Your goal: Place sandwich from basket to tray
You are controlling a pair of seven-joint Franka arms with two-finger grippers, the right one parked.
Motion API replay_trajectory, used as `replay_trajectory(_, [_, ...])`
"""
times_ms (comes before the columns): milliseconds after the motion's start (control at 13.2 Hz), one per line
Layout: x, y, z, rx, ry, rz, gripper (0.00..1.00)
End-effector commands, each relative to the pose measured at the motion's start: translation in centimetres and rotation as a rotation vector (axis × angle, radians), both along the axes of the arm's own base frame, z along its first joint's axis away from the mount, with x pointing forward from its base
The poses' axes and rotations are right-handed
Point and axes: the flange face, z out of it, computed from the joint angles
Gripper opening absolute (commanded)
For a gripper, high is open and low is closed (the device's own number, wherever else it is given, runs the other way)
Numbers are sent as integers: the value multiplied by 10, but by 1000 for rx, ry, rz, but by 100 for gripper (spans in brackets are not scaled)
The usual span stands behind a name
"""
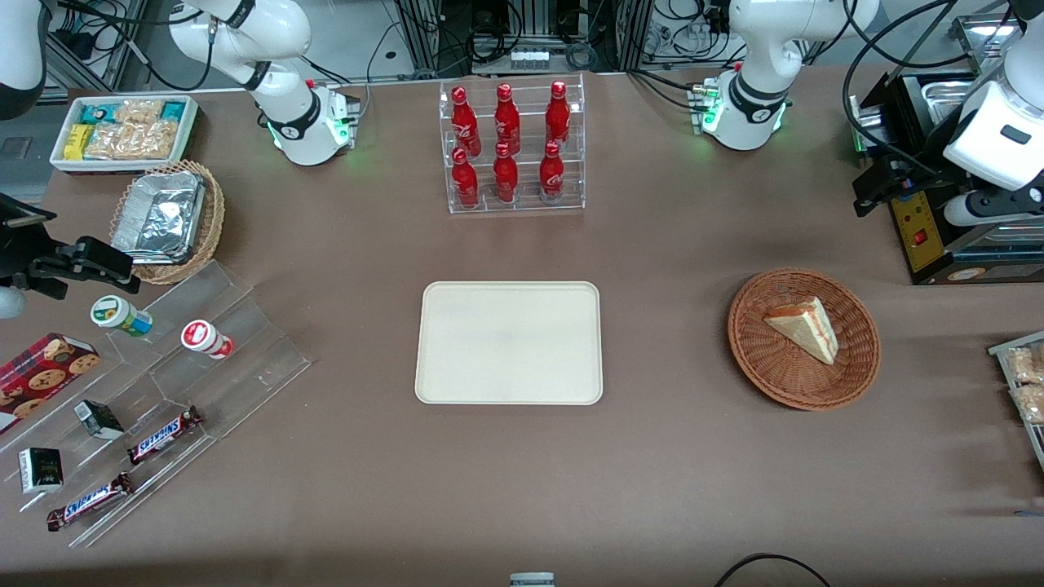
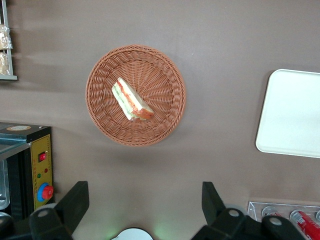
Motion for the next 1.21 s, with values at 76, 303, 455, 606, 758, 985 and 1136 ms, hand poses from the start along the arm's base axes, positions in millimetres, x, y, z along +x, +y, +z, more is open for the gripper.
replay_trajectory(76, [-6, -6, 6, 14, -12, -6, 100])
replay_trajectory(303, [-5, -5, 4, 15, -7, -3, 100])
replay_trajectory(455, [-3, -2, 1, 17, 0, 20, 100])
replay_trajectory(606, [2, 7, -7, 18, 10, 38, 100])
replay_trajectory(758, [15, 17, -29, 27, 46, 94, 100])
replay_trajectory(985, [31, 38, -63, 48, 84, 265, 100])
replay_trajectory(1136, [36, 49, -100, 76, 79, 312, 100])
